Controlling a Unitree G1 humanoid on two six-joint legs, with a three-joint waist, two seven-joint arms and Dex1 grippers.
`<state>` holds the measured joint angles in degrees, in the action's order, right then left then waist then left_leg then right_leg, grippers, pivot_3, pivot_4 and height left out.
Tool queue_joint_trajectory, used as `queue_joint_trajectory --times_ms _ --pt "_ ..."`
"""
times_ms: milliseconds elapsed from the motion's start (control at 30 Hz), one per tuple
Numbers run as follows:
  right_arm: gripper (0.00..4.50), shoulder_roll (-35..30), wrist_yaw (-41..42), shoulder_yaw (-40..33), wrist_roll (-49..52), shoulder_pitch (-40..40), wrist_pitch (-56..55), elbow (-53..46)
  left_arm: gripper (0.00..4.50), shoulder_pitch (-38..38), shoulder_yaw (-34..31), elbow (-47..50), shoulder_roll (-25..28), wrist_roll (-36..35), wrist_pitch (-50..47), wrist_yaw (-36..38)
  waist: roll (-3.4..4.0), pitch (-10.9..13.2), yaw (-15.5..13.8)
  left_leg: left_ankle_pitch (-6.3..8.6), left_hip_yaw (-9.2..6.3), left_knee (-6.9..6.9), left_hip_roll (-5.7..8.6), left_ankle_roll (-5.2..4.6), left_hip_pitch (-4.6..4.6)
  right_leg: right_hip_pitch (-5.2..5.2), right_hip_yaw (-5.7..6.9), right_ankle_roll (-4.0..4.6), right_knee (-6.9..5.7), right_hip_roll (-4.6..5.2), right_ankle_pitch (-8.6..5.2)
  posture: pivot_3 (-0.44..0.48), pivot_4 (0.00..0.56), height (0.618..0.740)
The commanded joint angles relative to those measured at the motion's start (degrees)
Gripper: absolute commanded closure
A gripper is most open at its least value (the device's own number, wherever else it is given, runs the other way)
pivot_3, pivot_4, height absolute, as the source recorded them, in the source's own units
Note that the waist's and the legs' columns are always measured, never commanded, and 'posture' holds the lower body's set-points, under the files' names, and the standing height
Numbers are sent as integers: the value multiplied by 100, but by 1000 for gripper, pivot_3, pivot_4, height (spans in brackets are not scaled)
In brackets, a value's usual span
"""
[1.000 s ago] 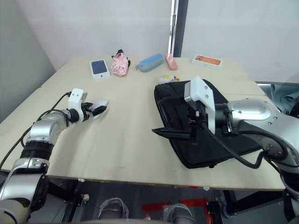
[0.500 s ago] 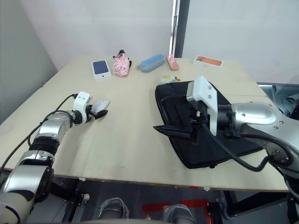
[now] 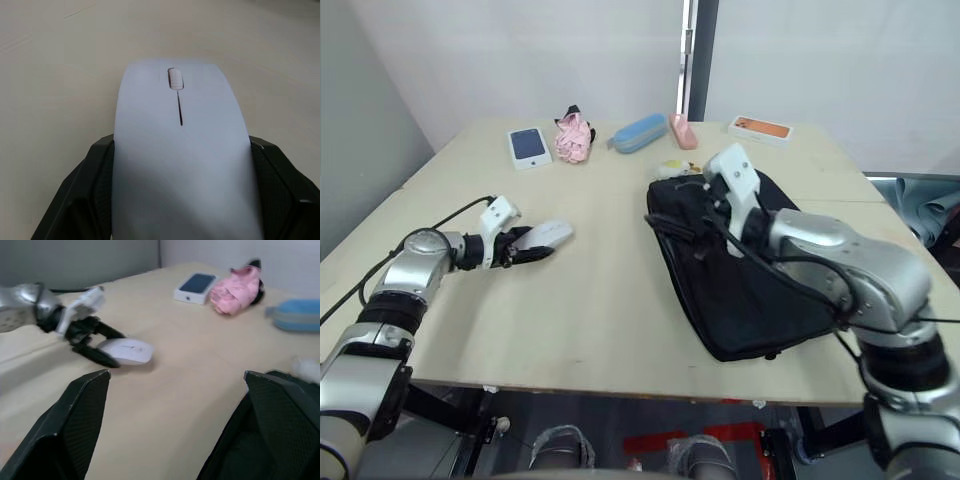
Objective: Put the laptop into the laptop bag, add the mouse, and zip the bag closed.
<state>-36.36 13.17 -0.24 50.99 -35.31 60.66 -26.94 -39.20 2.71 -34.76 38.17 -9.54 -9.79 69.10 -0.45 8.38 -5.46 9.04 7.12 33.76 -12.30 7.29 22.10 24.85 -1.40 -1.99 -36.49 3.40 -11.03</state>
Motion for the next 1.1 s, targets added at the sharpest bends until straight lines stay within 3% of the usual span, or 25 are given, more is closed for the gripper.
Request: queue_joint_trajectory --times_ms 33,333,667,833,1100 --pt "0 217 -587 631 -892 -120 227 340 1624 -70 8 457 181 -202 186 634 2 1 -11 0 0 -4 0 2 1 2 2 1 2 0 -1 0 150 740" --pt "0 613 -882 1643 -2467 -207 231 774 1624 -144 155 682 42 -169 614 1152 5 4 -19 1 0 -54 2 11 7 3 13 -2 45 -1 -1 0 150 740" --pt "0 304 -688 2865 -4094 -198 209 912 1624 -165 95 706 -92 -287 706 1166 5 4 -8 0 1 -56 1 17 -2 -1 10 -3 42 -3 -1 0 150 740" --pt "1466 -8 -385 3290 -4738 -146 80 894 1624 -97 43 884 -174 -432 595 1131 5 4 -35 0 1 -54 1 18 -4 -3 10 -3 42 -2 -1 0 150 740" --pt "4089 140 41 2969 -4981 -107 145 668 1624 66 99 1265 -293 -560 391 983 5 4 -17 0 1 -48 1 17 -7 -5 7 -5 34 -2 0 0 150 740"
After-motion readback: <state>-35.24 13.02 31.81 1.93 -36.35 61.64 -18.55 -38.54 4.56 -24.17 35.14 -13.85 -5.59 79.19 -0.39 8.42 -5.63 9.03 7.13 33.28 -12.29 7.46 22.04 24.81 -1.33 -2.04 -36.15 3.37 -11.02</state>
